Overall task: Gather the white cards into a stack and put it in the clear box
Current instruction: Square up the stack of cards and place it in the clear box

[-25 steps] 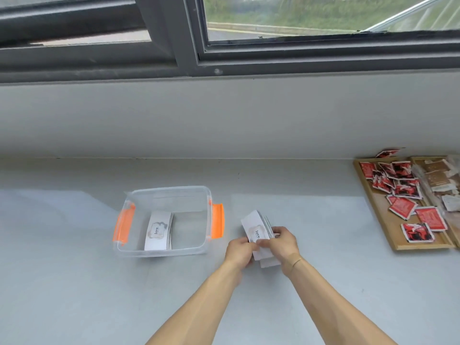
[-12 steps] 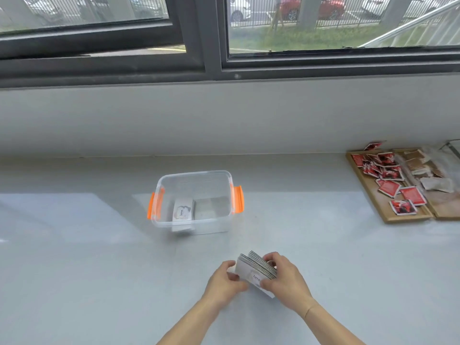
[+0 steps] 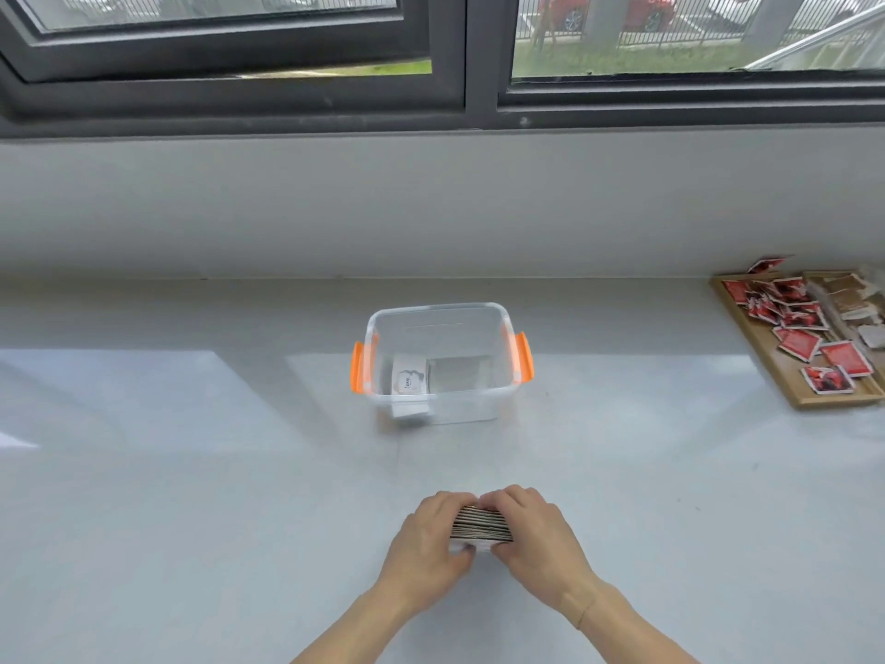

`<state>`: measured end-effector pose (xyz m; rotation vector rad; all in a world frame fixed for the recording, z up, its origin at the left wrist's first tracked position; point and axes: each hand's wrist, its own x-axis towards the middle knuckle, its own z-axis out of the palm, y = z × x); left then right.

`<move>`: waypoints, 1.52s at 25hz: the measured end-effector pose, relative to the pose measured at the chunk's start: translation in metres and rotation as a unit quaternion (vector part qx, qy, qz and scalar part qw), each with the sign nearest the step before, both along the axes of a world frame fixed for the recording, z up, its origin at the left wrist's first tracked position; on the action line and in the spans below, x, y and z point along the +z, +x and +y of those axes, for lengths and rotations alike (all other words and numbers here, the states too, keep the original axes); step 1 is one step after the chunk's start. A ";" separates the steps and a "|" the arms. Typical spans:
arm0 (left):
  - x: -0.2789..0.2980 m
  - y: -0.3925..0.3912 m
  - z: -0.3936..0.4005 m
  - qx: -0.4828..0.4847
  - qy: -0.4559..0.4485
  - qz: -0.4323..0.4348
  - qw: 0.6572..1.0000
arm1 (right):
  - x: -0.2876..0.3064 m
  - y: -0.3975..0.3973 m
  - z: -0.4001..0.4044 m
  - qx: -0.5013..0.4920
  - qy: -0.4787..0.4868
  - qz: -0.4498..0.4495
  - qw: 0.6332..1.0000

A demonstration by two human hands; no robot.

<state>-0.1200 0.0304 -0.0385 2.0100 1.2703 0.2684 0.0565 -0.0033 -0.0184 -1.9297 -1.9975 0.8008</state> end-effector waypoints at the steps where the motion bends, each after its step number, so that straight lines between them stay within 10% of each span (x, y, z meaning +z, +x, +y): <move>1: 0.000 -0.005 0.003 -0.005 0.023 0.002 1.000 | 0.000 -0.006 0.002 -0.004 0.015 0.002 1.000; 22: -0.030 -0.028 0.040 -0.088 0.244 0.228 0.938 | -0.040 -0.050 0.034 0.021 0.057 -0.155 0.986; 27: -0.029 -0.029 0.042 -0.093 0.237 0.230 0.939 | -0.041 -0.039 0.021 -0.117 0.032 0.147 0.982; 32: -0.029 -0.027 0.041 -0.093 0.219 0.214 0.948 | -0.035 -0.022 0.008 -0.497 0.017 0.459 0.736; 38: -0.024 -0.027 0.039 -0.065 0.177 0.201 0.961 | -0.027 -0.063 0.014 -0.375 -0.088 0.512 0.768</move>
